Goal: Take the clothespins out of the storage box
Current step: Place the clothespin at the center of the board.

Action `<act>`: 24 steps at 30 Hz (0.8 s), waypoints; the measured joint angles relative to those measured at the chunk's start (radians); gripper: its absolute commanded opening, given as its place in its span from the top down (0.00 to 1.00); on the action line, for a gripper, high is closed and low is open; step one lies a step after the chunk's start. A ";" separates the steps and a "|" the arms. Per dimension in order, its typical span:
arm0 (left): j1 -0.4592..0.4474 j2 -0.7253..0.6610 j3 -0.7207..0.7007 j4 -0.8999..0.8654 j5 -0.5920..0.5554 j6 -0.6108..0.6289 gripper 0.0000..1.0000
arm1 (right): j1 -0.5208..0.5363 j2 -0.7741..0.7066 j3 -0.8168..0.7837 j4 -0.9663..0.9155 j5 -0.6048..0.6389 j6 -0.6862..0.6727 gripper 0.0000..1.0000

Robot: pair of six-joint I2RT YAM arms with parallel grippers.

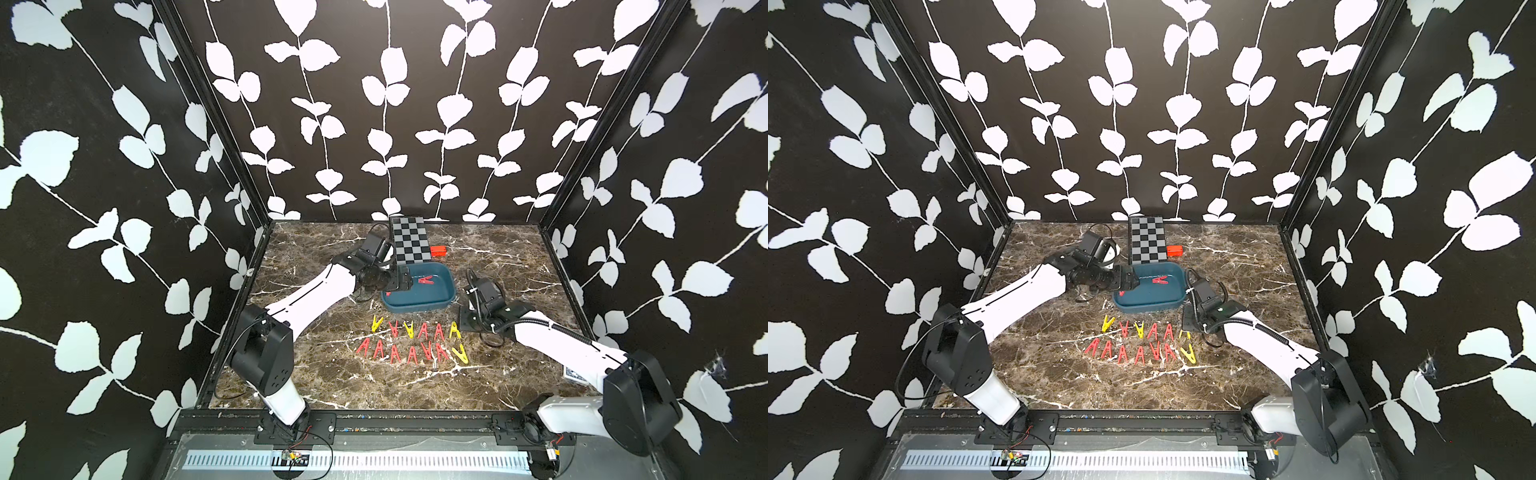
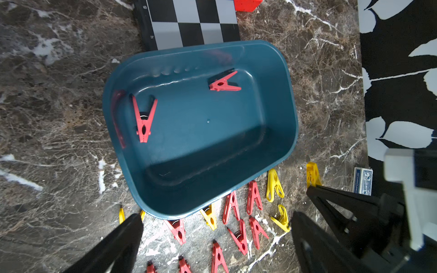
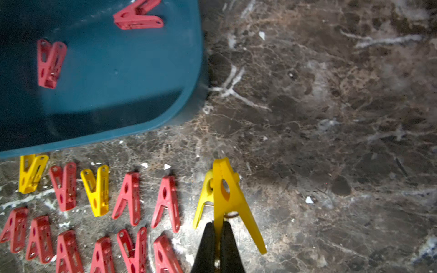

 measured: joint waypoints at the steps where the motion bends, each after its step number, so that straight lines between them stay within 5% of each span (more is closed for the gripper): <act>1: 0.000 0.000 0.000 0.000 0.001 -0.001 0.01 | -0.009 0.000 -0.014 0.006 0.000 0.001 1.00; 22: -0.002 0.006 0.007 -0.006 -0.002 -0.009 0.01 | -0.079 0.152 -0.075 0.121 -0.051 -0.001 1.00; 24: -0.002 0.008 0.012 -0.008 -0.003 -0.009 0.01 | -0.079 0.152 -0.075 0.122 -0.051 0.000 0.93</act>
